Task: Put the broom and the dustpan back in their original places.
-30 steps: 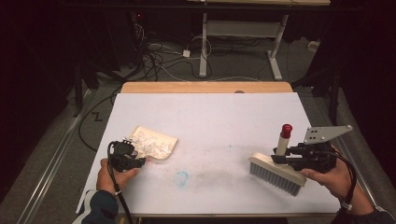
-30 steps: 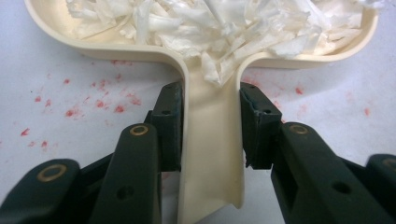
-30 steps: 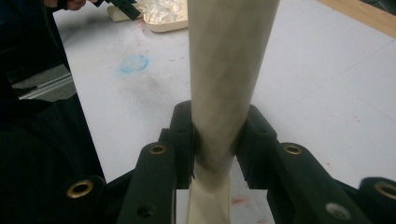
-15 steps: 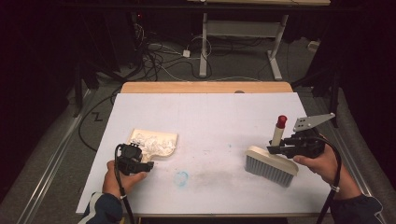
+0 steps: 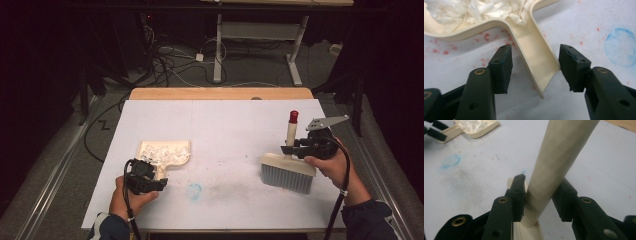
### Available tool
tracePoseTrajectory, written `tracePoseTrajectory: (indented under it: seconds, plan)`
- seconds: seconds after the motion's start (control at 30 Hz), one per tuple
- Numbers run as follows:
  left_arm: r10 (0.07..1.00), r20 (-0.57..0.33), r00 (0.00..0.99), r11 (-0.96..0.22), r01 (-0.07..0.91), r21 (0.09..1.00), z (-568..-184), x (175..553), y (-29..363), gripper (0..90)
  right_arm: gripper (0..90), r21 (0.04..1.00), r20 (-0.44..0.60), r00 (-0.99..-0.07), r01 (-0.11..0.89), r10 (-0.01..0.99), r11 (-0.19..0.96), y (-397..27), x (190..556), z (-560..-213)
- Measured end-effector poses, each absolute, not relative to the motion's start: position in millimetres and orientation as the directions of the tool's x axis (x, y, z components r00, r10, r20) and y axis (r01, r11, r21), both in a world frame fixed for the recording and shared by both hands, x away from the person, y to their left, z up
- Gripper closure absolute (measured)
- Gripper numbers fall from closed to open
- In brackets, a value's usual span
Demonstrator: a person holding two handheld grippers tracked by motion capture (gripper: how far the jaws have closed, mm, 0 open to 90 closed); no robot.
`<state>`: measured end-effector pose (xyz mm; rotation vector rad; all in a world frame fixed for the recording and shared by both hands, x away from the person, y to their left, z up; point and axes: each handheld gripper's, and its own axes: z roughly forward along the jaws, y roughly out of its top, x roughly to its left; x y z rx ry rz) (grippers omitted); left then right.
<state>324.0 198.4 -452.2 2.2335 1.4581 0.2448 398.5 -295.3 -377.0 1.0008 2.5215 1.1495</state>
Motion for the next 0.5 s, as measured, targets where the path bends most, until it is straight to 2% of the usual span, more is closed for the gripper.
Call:
tracePoseTrajectory:
  seconds: [0.07,0.23,0.5]
  plan:
    - [0.892,-0.055,0.448,-0.371,0.798,0.476,-451.9,322.0,197.9,35.8,64.7,0.729,0.099,-0.743,0.507,0.662,0.459,-294.6,400.9,-378.6]
    - [0.872,-0.032,0.488,-0.394,0.740,0.545,-449.5,316.2,200.6,26.8,63.6,0.736,0.082,-0.709,0.517,0.701,0.437,-291.5,408.0,-382.8]
    - [0.839,0.016,0.544,-0.419,0.627,0.656,-440.5,305.8,199.9,23.1,61.2,0.743,0.054,-0.647,0.535,0.760,0.403,-292.0,417.0,-387.6]
